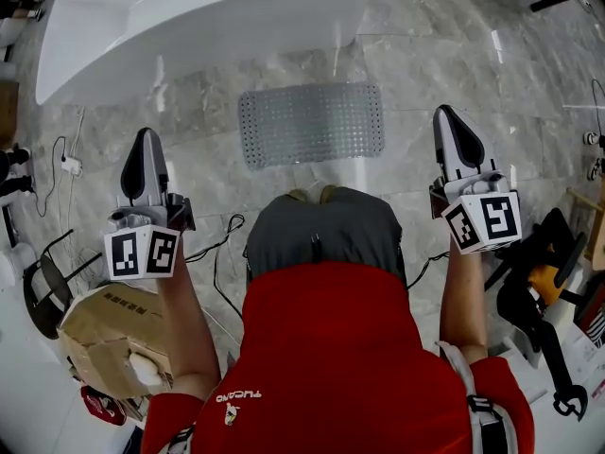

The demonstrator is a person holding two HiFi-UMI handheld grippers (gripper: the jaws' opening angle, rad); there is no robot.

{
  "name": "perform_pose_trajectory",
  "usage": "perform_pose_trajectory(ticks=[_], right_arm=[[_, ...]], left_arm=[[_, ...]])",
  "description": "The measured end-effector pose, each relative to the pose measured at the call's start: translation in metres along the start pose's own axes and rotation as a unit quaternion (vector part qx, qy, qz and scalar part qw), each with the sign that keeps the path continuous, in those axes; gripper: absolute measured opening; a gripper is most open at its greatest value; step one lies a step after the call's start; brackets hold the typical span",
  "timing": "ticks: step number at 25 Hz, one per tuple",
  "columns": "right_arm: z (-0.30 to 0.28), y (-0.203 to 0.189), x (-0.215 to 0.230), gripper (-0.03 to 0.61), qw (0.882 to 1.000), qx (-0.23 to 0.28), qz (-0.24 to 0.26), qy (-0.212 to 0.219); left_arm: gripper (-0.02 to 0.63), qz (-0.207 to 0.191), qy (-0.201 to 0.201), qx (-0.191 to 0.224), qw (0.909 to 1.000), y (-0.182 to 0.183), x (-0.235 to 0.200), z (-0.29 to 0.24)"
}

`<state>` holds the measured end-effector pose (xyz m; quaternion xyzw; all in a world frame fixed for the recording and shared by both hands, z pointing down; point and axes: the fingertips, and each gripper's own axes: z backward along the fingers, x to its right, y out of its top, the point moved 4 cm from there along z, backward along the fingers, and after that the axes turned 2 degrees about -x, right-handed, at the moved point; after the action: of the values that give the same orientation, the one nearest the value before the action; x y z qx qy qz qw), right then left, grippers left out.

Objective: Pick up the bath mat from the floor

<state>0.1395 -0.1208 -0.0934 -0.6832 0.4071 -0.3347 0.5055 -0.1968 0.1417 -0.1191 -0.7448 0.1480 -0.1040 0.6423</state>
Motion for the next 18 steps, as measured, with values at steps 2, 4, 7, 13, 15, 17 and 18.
perform_pose_trajectory(ticks=[2,4,7,13,15,17,18], right_arm=[[-0.009,-0.017,0.003,0.003,1.0,-0.006,-0.006,-0.003],[-0.016,-0.034,0.007,0.003,1.0,-0.013,-0.012,-0.005],[-0.027,-0.059,0.013,0.003,0.999,-0.02,-0.023,-0.013],[-0.049,-0.108,0.024,0.003,0.999,-0.036,-0.029,-0.029],[-0.055,-0.122,0.027,0.003,0.998,-0.044,-0.027,-0.032],[-0.062,-0.136,0.029,0.003,0.998,-0.054,-0.026,-0.033],[-0.066,-0.143,0.03,0.003,0.997,-0.058,-0.027,-0.033]], left_arm=[[0.006,-0.001,0.002,-0.006,1.0,-0.016,-0.005,-0.005],[0.006,0.0,0.003,-0.013,0.9999,-0.033,-0.011,-0.01],[0.006,0.004,0.006,-0.023,0.9997,-0.06,-0.018,-0.019],[0.006,0.013,0.005,-0.039,0.9992,-0.116,-0.03,-0.039],[0.006,0.015,0.003,-0.043,0.999,-0.134,-0.032,-0.046],[0.006,0.019,0.002,-0.051,0.9985,-0.153,-0.035,-0.053],[0.006,0.021,0.001,-0.056,0.9982,-0.162,-0.037,-0.057]])
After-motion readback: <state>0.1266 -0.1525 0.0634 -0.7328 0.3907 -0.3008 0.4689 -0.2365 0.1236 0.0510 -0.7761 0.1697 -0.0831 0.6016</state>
